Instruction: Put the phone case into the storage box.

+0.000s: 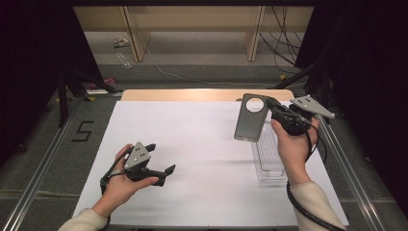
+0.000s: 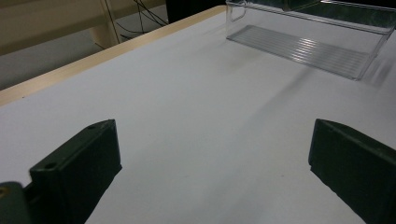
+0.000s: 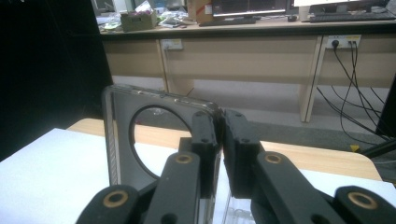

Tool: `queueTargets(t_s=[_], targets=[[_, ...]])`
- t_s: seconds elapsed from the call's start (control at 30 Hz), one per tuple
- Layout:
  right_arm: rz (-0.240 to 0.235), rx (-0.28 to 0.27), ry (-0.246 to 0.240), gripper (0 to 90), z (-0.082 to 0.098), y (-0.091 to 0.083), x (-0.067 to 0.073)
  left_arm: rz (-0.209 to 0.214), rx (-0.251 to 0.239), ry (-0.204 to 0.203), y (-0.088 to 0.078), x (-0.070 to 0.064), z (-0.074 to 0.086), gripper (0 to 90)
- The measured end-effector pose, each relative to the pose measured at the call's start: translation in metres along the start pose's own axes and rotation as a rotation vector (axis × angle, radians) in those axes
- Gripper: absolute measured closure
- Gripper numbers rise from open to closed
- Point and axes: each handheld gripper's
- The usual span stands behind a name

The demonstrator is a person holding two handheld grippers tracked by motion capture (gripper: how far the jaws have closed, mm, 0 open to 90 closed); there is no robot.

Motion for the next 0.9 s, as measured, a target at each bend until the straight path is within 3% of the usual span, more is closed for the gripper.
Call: queueTargets(t_s=[0.9], targets=[[0.024, -0.02, 0.009, 83.8, -0.0039, -0.0066, -0.0079, 0.002, -0.001, 0.0, 0.0, -0.0006, -0.0003, 1.7]])
Point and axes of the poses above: each handheld gripper's, and its own axes: y roughly forward along the jaws, z roughly out of its underside, x roughly to its left, and after that the axes turned 11 degrees about x, right-handed
